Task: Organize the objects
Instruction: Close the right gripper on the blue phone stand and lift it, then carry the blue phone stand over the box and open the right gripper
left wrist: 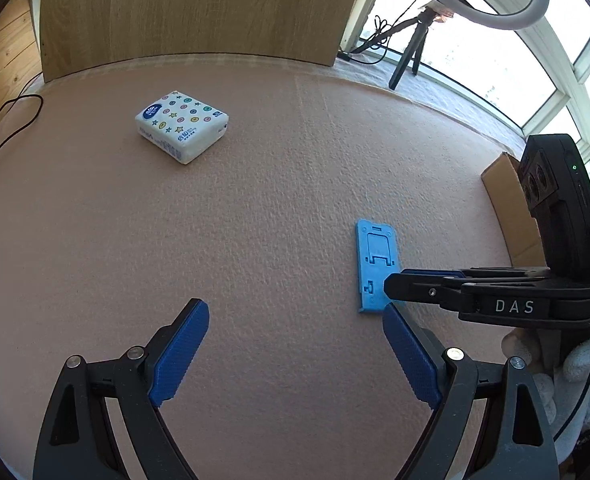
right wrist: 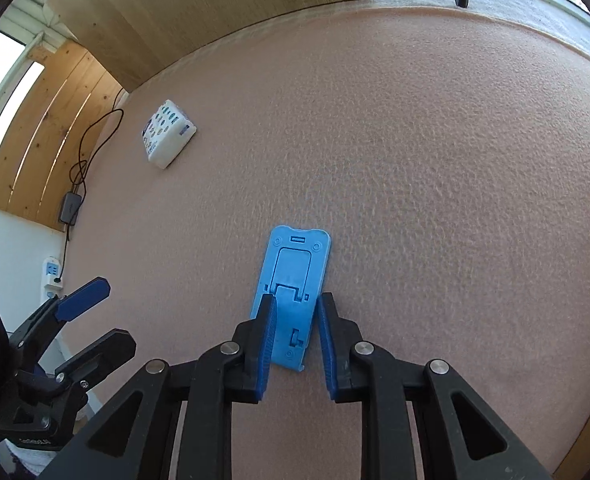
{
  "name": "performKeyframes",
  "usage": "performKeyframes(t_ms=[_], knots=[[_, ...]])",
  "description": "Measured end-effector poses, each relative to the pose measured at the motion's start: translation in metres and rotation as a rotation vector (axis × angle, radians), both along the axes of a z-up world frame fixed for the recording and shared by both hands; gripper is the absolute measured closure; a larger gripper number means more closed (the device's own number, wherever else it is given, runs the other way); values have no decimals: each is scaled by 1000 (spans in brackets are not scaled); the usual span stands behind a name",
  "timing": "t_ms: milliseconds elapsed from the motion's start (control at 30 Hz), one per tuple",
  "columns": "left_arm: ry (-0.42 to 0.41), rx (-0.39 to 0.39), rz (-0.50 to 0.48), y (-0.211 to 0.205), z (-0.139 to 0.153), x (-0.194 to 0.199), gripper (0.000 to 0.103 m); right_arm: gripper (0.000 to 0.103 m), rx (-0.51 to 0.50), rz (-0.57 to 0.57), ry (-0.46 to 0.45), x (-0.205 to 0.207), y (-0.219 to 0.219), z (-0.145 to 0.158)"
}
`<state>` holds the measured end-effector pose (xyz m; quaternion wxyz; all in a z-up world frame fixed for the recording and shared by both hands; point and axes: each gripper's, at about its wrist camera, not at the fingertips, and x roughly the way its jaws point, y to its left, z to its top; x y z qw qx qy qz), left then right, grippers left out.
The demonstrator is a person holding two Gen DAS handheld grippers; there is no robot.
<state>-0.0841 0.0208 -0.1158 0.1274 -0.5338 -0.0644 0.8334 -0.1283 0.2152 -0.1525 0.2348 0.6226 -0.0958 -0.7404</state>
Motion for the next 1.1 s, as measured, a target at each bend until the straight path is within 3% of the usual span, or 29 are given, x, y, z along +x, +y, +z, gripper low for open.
performKeyframes(t_ms=[100,233,300,567,733,867,967,1100], knots=[[1,15,-48,14,-4,0,12,82,-50,-19,-38,9,4,-1],[-12,16,-113,34,-14,-5,18,64,-66,-98,-18,10,19,3],[-20,18,-148,44,-17,-8,21,61,-73,-124,-18,8,24,4],[-60,99,-176,57,-29,-23,33,61,-53,-131,1,1,16,11],[-71,133,-193,61,-31,-25,57,62,-47,-112,-18,0,8,4],[-72,140,-209,64,-32,-21,73,70,-39,-98,-17,1,7,1],[-65,130,-208,66,-31,-19,74,78,-40,-88,-23,1,7,-1],[-50,134,-214,71,-25,-16,74,78,-35,-86,-14,3,10,0]])
